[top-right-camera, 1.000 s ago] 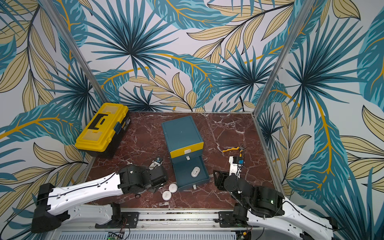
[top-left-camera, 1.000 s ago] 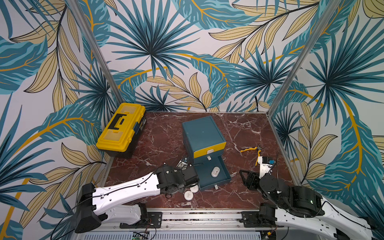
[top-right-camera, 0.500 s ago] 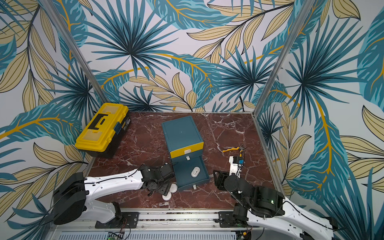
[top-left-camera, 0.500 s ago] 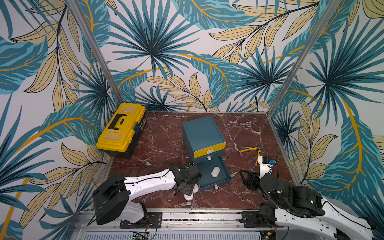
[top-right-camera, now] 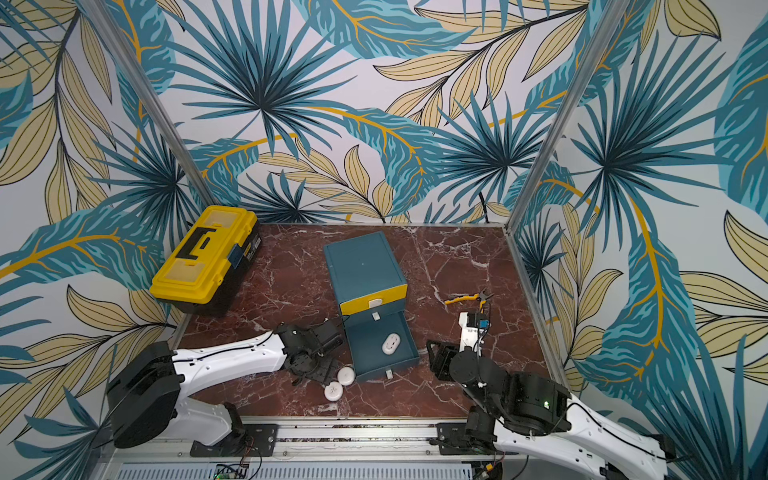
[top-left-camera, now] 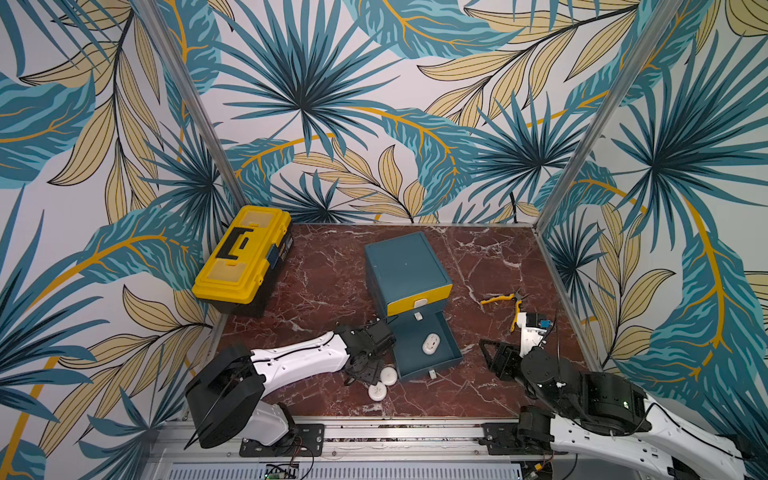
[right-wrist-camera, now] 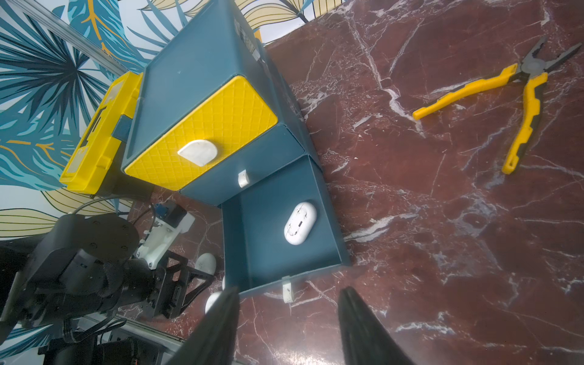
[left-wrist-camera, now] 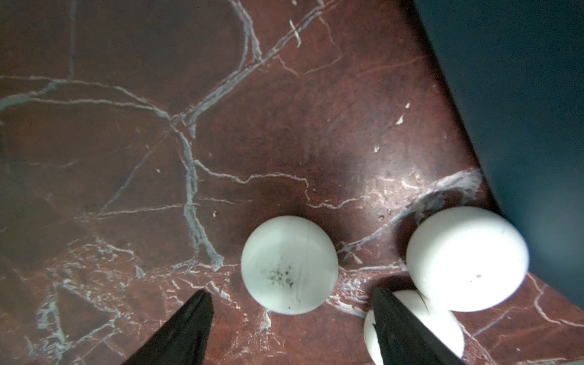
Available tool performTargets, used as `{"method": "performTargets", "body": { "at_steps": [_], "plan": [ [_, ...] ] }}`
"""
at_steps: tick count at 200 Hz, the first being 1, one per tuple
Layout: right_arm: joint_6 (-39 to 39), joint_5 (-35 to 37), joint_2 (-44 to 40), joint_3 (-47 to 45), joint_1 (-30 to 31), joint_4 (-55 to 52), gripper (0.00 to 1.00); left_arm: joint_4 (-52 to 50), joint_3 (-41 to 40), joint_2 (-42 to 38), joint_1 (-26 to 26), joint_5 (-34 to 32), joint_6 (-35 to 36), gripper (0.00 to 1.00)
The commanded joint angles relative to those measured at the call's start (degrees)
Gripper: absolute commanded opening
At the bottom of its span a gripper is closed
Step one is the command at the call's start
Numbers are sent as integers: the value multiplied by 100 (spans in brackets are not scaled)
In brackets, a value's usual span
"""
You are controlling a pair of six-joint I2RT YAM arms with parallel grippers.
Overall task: Put the bluetooth earphones in the drawer according to color
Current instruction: Pick up the Bluetooth earphone from the center of the board.
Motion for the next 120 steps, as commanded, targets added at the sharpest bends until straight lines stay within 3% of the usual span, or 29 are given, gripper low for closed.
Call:
{"method": "performTargets", "body": {
  "at_steps": [1, 120],
  "plan": [
    [-42, 114, -72, 21, 20, -56, 56, 150, -161, 126, 67, 78, 98, 84],
    [-38, 132, -46, -4, 18, -60, 56, 678, -314, 412, 258, 391, 171, 73]
  ]
}}
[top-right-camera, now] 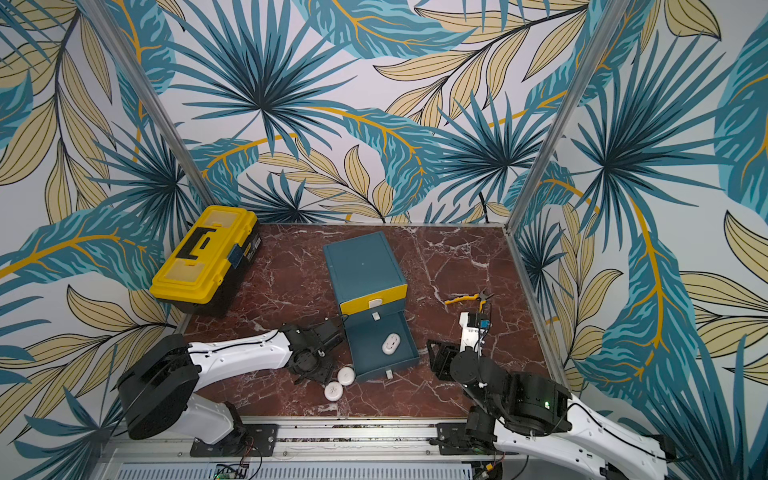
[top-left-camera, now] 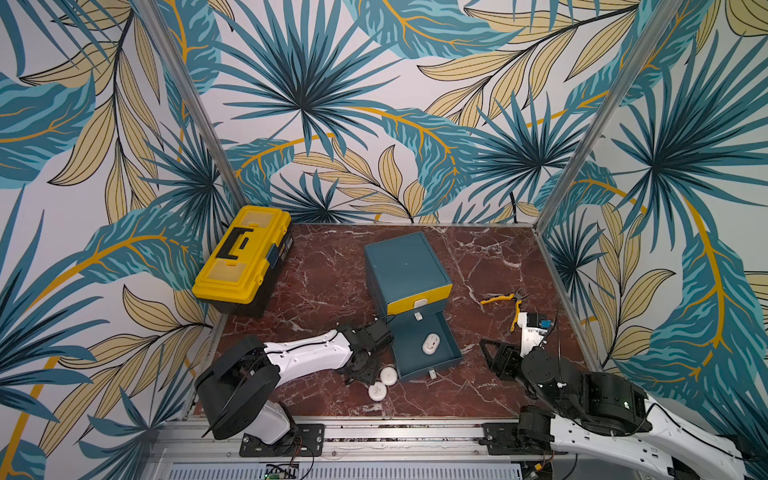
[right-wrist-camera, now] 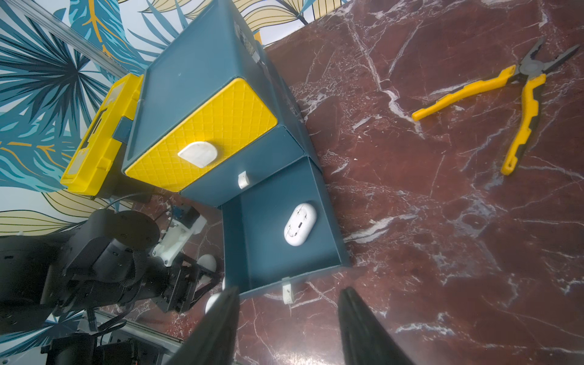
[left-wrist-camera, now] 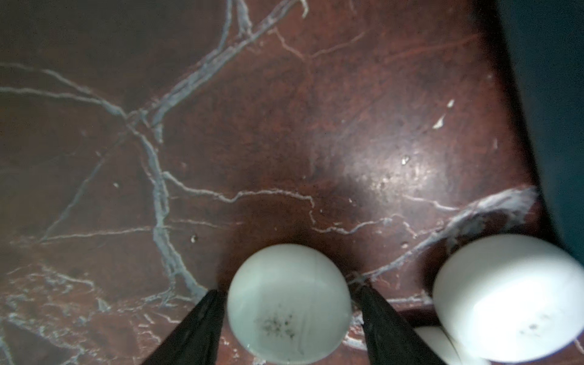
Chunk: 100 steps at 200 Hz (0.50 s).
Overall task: Put the bluetooth earphones in the drawer according to color
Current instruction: Pick up the Bluetooth earphone from the center of the board.
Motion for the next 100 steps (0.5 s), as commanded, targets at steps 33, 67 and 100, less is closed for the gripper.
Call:
{"method": "performTargets", "body": {
  "at_steps": [33, 67, 100],
  "plan": [
    [-36, 89, -57, -2, 20, -67, 56, 305, -111, 231, 38, 76, 70, 71],
    [-29, 78, -90, -19, 17, -71, 56, 277, -75, 284, 42, 46, 92, 62],
    [-13, 74, -72, -42, 16, -71, 56, 191, -96, 208, 46, -20, 67, 50]
  ]
}}
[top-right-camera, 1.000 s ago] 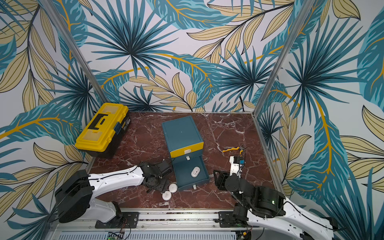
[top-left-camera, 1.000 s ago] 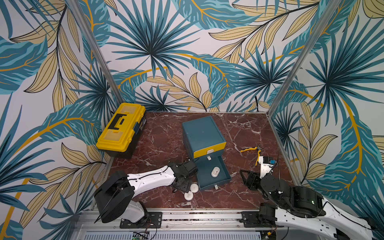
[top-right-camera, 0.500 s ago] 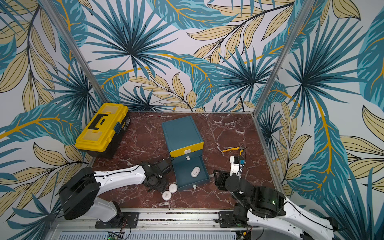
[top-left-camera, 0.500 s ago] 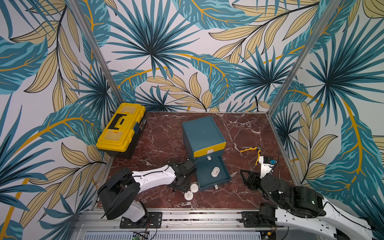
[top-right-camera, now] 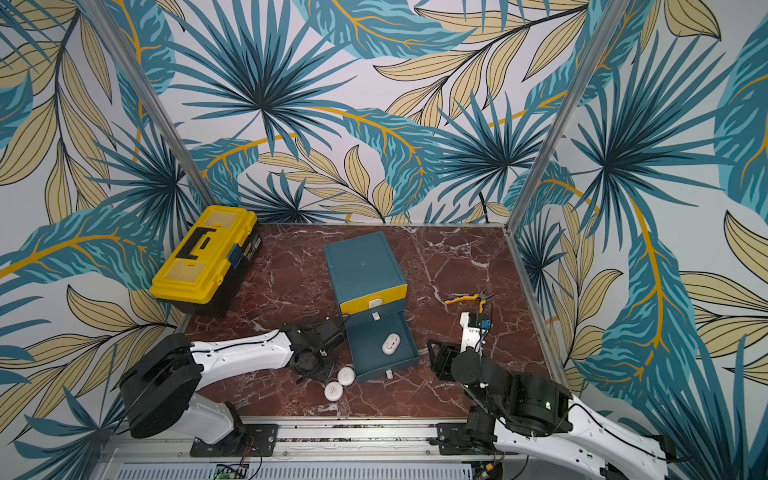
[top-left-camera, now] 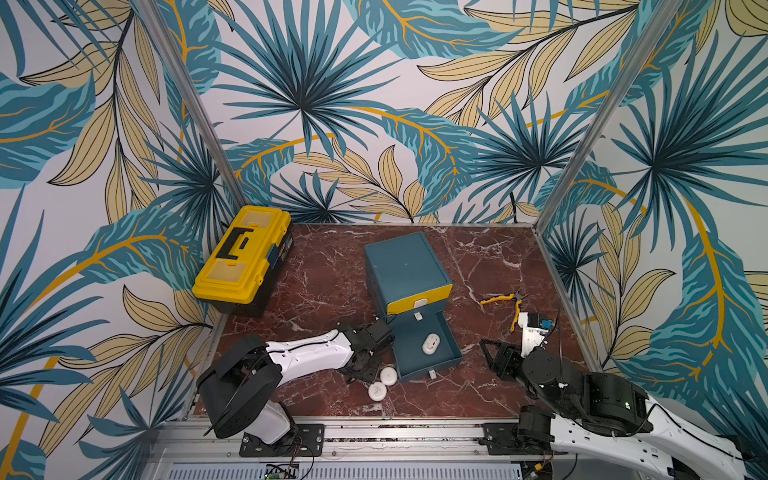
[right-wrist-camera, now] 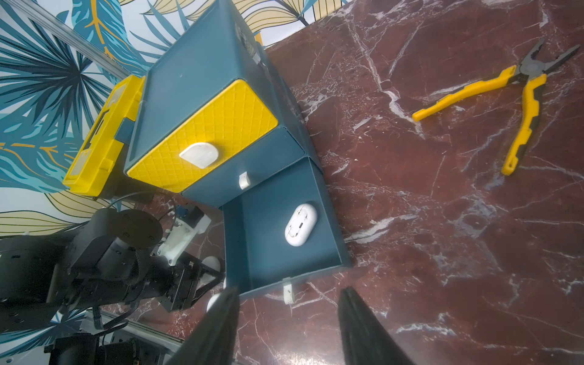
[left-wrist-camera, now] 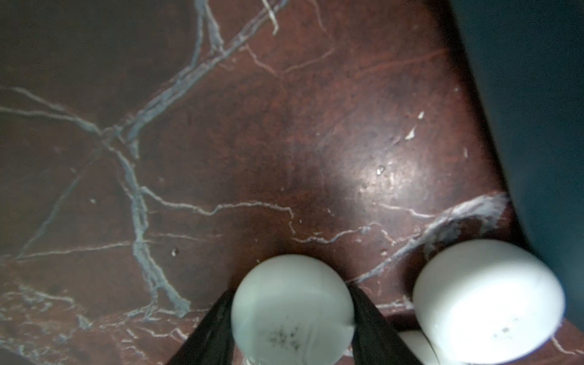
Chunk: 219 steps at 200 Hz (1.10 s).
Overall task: Put the bluetooth earphones in the drawer according to color
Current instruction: Pick up the Bluetooth earphone from the center of the board, then place the bluetooth earphone in the drawer.
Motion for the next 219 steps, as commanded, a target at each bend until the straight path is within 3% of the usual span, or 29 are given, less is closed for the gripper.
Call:
{"method": "performTargets", "body": {
  "at_steps": [1, 48, 86, 125, 154, 219],
  "plan": [
    [-12, 77, -35, -40, 16, -70, 56, 35, -98, 124, 29, -112, 23, 50],
    [-12, 77, -38, -65, 18, -73, 56, -471, 15, -758, -177, -572, -113, 46],
    [-2, 88, 0, -75, 17, -74, 56, -740, 196, -1600, -836, -1186, -387, 45],
    [5, 86, 5, -82, 16, -72, 56, -142, 177, -2075, -1469, -1801, -303, 44],
    [18, 64, -3, -92, 16, -75, 56, 432, 509, -1736, -1673, -1955, 86, 43],
    [40, 68, -66, -96, 16, -74, 56, 1511, 1511, 3, -1742, -1746, 684, 43]
  ]
}}
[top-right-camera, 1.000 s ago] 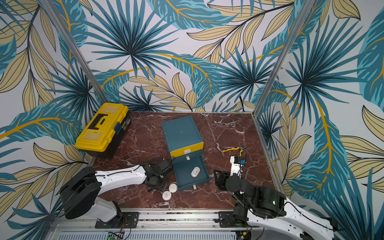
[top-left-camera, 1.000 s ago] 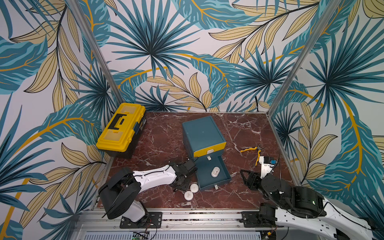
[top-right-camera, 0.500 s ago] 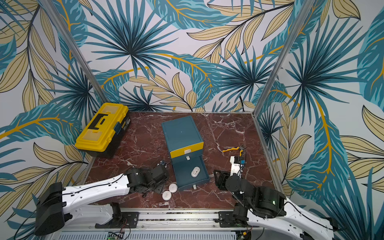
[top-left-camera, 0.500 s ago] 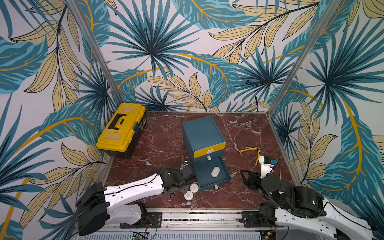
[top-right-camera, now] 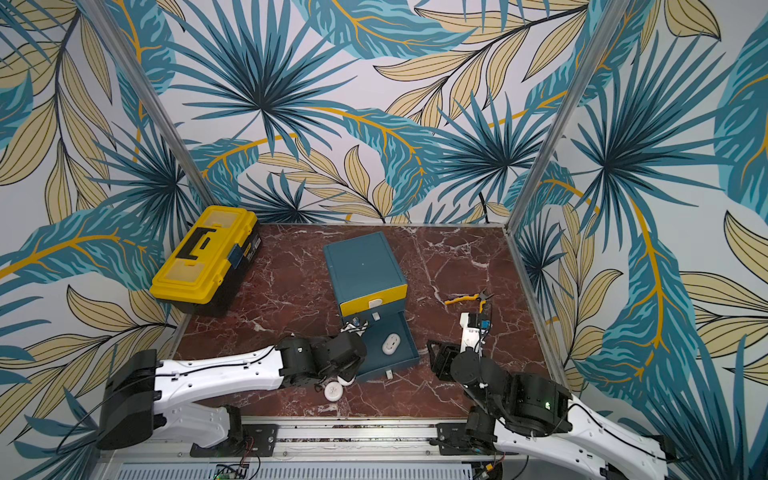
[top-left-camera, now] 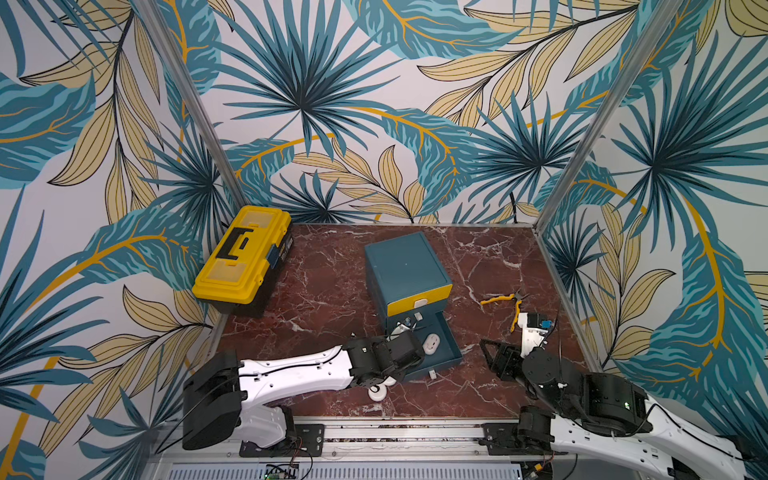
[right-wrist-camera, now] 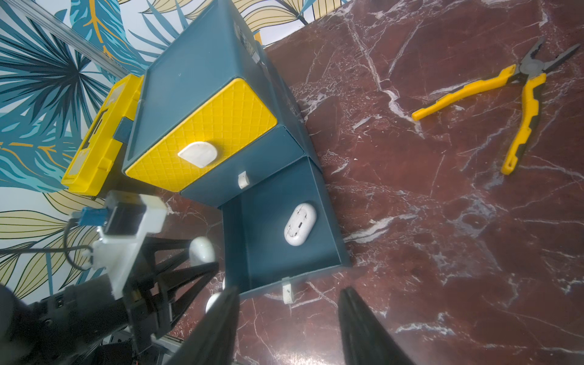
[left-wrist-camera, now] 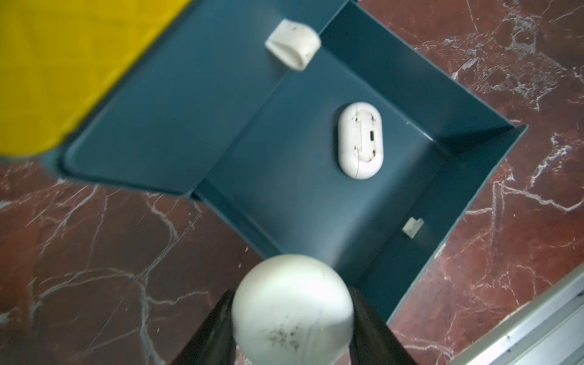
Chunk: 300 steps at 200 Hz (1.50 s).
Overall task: Put the bluetooth earphones in the drawer according to color
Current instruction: Place the bluetooth earphone in the drawer.
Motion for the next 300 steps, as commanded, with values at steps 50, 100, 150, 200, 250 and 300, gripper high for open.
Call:
{"method": "performTargets", "body": {
  "at_steps": [50, 100, 150, 200, 250, 300],
  "plan": [
    [13, 54, -48, -28, 15, -73, 56, 72, 1584, 1806, 0, -242, 464, 43],
    [-7, 80, -93, -35, 16, -92, 56, -539, 1847, 2211, 248, -363, 245, 43],
    [-43, 116, -19, -10, 16, -93, 56, -755, 1683, 2203, 415, -241, 194, 45],
    [-7, 112, -44, -18, 16, -92, 56, -507, 1669, 2486, 431, 70, 176, 52],
    [25, 97, -94, -42, 17, -93, 56, -465, 1626, 2655, 449, 174, 139, 57],
    [37, 112, -90, -58, 16, -91, 56, -704, 1633, 2291, 432, -21, 179, 66]
  ]
}}
